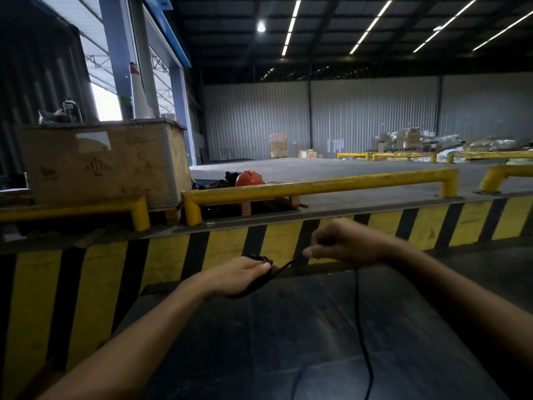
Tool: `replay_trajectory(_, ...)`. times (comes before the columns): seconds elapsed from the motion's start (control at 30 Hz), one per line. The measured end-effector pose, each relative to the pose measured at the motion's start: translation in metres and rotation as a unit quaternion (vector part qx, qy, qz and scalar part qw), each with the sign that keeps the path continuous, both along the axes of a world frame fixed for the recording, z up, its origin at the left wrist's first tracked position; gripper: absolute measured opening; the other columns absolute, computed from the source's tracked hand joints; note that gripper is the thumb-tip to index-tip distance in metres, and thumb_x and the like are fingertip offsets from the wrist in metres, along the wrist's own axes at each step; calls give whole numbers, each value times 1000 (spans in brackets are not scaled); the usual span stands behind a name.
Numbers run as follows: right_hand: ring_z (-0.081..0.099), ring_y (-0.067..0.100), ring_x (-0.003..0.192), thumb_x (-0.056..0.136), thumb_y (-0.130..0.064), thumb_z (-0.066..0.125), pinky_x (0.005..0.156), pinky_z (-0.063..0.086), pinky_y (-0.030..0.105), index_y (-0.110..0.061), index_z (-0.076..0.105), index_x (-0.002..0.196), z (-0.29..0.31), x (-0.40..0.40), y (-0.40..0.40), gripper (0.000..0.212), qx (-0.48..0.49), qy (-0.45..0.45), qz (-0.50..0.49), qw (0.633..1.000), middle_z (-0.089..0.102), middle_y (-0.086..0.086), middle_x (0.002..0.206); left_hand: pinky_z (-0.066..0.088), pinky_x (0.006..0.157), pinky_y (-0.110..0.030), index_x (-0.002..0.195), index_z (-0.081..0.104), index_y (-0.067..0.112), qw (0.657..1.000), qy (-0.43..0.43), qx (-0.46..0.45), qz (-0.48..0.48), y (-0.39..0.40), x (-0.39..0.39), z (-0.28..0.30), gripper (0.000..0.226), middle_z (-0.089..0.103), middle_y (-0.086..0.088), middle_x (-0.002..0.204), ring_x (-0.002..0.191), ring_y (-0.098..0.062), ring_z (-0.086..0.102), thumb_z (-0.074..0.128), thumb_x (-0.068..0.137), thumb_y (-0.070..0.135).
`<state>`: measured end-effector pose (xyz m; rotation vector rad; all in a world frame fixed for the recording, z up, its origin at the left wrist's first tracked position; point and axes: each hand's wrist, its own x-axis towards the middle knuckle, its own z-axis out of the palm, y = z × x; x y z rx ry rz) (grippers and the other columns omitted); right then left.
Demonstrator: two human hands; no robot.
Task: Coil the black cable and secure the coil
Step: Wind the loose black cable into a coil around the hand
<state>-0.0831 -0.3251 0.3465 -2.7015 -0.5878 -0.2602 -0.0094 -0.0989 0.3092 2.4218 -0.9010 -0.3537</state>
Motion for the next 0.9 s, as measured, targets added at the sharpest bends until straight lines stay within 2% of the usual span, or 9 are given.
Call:
replay_trajectory(0.07,52,5,61,88,-33,57,57,41,19,-21,60,80,11,4,-11,14,1,-30,-22,999,54,-5,71,45,88,-39,123,57,29,999,34,8,-25,1,-1,-5,43,61,-7,112,98,-24,58,29,97,48)
replay_trajectory(0.17,51,6,61,85,-34,61,56,40,20,-21,59,79,12,19,-21,14,47,-109,-53,991,53,-6,69,44,89,-34,119,51,51,982,151,-82,-76,-5,-15,-2,32,55,12,119,110,-10,53,28,98,47)
replay_trajectory(0.3,57,14,63,88,-38,53,60,49,34,-18,64,81,-17,35,-18,25,194,-118,-57,972,60,2,71,41,99,-53,122,56,46,885,345,-275,-148,-18,-29,5,37,50,4,136,132,-24,45,33,92,48)
replay_trajectory(0.4,67,11,78,96,-31,42,73,55,36,-33,67,85,-54,36,9,27,241,-26,-17,970,69,-1,84,45,93,-59,124,58,40,810,387,-403,-177,-27,-32,19,43,53,-3,138,125,-27,53,40,86,47)
replay_trajectory(0.47,60,2,65,98,-31,37,65,49,29,-36,64,72,-75,25,34,38,217,23,-12,976,63,-7,73,44,92,-63,122,59,38,779,374,-476,-163,-31,-32,33,43,54,-7,137,118,-28,58,43,85,49)
replay_trajectory(0.53,55,0,60,99,-39,33,64,45,25,-29,59,70,-88,10,57,40,151,58,0,987,59,-7,70,36,98,-66,120,58,41,789,317,-512,-123,-32,-27,43,39,56,-5,132,118,-26,56,36,88,48)
replay_trajectory(0.67,62,9,76,99,-38,34,72,50,26,-17,62,90,-77,-3,62,36,16,60,43,997,67,4,90,33,99,-60,122,53,45,876,202,-433,-64,-19,-5,39,35,45,-1,141,123,-23,48,27,98,44)
replay_trajectory(0.8,58,9,74,96,-33,42,68,48,25,-14,61,94,-38,1,25,27,10,46,19,999,61,2,86,36,98,-54,118,55,49,918,188,-349,-11,5,12,32,33,43,1,143,118,-20,48,30,97,46)
replay_trajectory(0.9,55,1,63,92,-32,50,60,43,20,-23,61,84,-15,5,-3,16,26,-2,-4,1000,57,-5,74,30,108,-55,112,57,52,958,136,-253,14,16,14,28,31,46,3,138,122,-22,46,30,98,45)
